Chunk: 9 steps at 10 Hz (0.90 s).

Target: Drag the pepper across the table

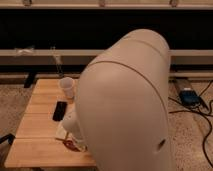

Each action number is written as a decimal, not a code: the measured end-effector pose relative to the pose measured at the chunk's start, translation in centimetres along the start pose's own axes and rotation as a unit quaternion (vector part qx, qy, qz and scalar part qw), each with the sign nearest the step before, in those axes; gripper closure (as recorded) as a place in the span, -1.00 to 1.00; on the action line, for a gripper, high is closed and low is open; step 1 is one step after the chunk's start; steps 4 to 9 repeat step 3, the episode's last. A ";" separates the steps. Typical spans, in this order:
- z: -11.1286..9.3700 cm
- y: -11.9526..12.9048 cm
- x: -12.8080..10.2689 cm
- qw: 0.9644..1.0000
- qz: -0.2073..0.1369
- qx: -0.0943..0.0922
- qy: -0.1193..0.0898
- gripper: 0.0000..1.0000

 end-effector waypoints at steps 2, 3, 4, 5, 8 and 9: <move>0.0 0.1 0.0 1.000 -0.001 0.000 0.000 -0.48; 0.0 0.0 0.0 1.000 0.000 0.000 0.000 -0.48; 0.0 0.0 0.0 1.000 0.000 0.000 0.000 -0.48; 0.0 0.0 0.0 1.000 0.000 0.000 0.000 -0.48; 0.0 0.0 0.0 1.000 0.000 0.000 0.000 -0.48; 0.0 0.0 0.0 1.000 0.000 0.000 0.000 -0.48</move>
